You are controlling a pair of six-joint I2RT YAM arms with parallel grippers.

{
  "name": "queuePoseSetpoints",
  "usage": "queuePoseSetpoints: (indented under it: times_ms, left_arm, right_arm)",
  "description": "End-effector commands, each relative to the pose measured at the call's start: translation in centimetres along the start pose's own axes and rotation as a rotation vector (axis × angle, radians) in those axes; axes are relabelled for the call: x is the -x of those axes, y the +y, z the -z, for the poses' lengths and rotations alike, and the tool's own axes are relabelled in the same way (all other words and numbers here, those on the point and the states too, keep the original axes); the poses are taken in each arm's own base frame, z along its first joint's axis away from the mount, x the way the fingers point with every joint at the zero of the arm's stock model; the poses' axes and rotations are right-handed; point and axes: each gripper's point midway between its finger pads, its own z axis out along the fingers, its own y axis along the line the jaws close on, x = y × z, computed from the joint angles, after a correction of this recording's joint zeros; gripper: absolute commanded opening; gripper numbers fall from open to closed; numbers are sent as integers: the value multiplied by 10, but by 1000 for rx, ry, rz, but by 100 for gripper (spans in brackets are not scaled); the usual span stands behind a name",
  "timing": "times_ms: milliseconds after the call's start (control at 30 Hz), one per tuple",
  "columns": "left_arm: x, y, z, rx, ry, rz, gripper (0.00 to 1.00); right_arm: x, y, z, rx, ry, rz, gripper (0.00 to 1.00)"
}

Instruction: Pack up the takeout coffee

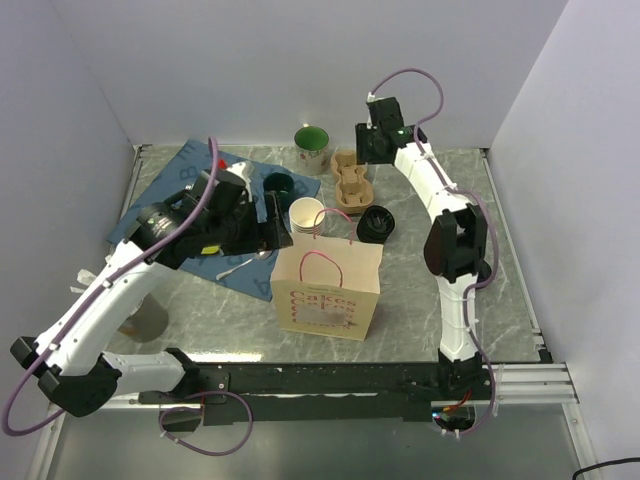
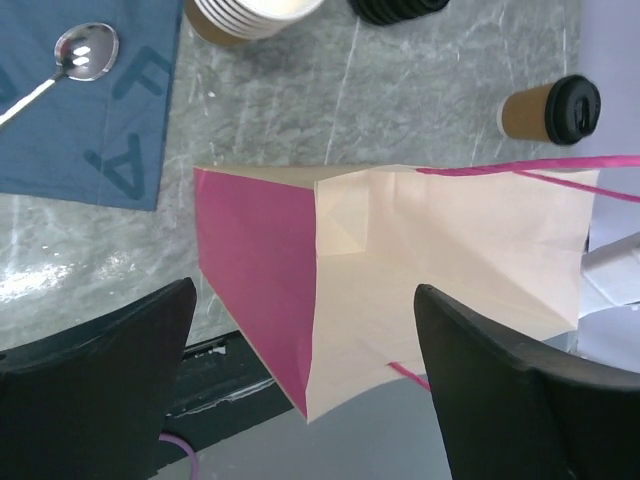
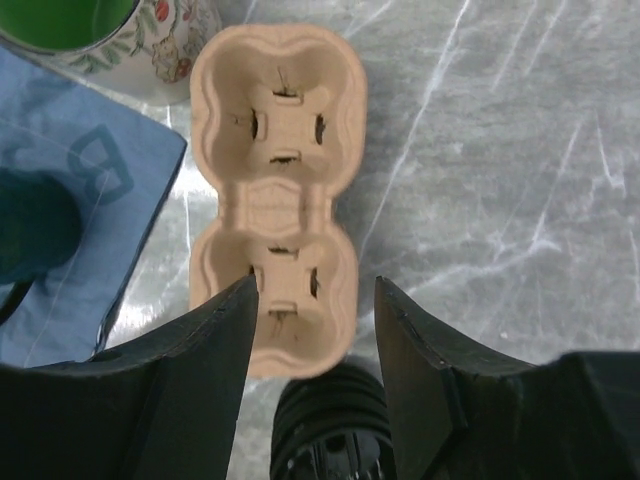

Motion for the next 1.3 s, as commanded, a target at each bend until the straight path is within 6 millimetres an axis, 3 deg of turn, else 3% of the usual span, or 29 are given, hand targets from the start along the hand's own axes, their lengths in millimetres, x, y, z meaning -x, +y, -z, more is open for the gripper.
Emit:
queuePoseSetpoints:
  times_ms: [0, 133, 367, 700, 1000, 1267]
  left_arm:
    - [20, 4, 28, 59, -95, 62, 97]
    - [25, 0, 30, 61, -87, 63, 97]
    - [35, -3, 30, 87, -99, 68, 97]
    - [43, 1, 34, 96, -151, 52, 97]
    - [48, 1, 34, 112, -159, 29, 97]
    - [51, -1, 30, 114, -157, 18, 97]
  right_arm:
    - [24, 16, -9, 9, -82, -16, 56]
    - [13, 37, -27, 21, -75, -11, 54]
    - [-7, 34, -49, -19, -39, -34, 54]
    - [-18, 32, -68, -33, -20, -3, 56]
    - [-24, 31, -83, -46, -11, -13, 57]
    - [-15, 29, -86, -65, -51, -16, 59]
